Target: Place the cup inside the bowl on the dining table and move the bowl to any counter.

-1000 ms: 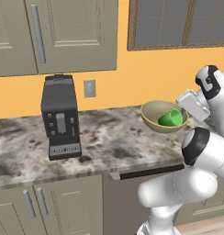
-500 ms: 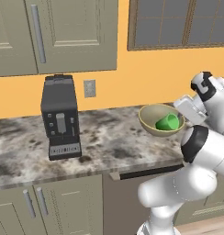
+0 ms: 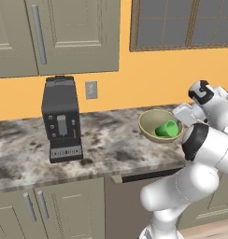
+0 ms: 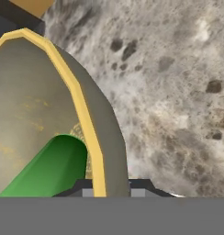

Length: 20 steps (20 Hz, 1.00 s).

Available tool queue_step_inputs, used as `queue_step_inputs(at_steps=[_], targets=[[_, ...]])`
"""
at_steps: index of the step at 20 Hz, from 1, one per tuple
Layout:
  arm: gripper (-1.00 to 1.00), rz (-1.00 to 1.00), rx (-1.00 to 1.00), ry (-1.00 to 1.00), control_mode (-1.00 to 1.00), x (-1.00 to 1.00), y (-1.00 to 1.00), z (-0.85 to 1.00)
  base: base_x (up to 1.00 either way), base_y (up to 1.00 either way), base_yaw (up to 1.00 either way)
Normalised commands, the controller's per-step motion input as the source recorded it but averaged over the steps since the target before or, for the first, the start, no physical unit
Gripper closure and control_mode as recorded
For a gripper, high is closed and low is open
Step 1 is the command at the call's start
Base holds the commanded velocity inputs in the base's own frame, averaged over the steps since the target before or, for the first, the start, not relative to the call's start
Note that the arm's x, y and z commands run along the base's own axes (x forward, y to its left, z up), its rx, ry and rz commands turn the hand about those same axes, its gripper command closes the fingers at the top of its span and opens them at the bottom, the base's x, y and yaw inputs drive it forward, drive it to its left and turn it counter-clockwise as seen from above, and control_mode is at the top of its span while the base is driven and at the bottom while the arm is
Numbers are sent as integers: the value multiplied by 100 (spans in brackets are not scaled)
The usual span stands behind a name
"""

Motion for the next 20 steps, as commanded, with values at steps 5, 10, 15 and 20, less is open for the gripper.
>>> queue_step_inputs(at_steps=[5, 10, 15, 20], targets=[[100, 0, 0, 2, -100, 26, 0, -29, 0, 0, 0], [100, -1, 0, 6, -100, 13, 0, -20, 0, 0, 0], [100, 0, 0, 3, -100, 12, 0, -17, 0, 0, 0], [100, -3, 0, 0, -100, 27, 0, -18, 0, 0, 0]])
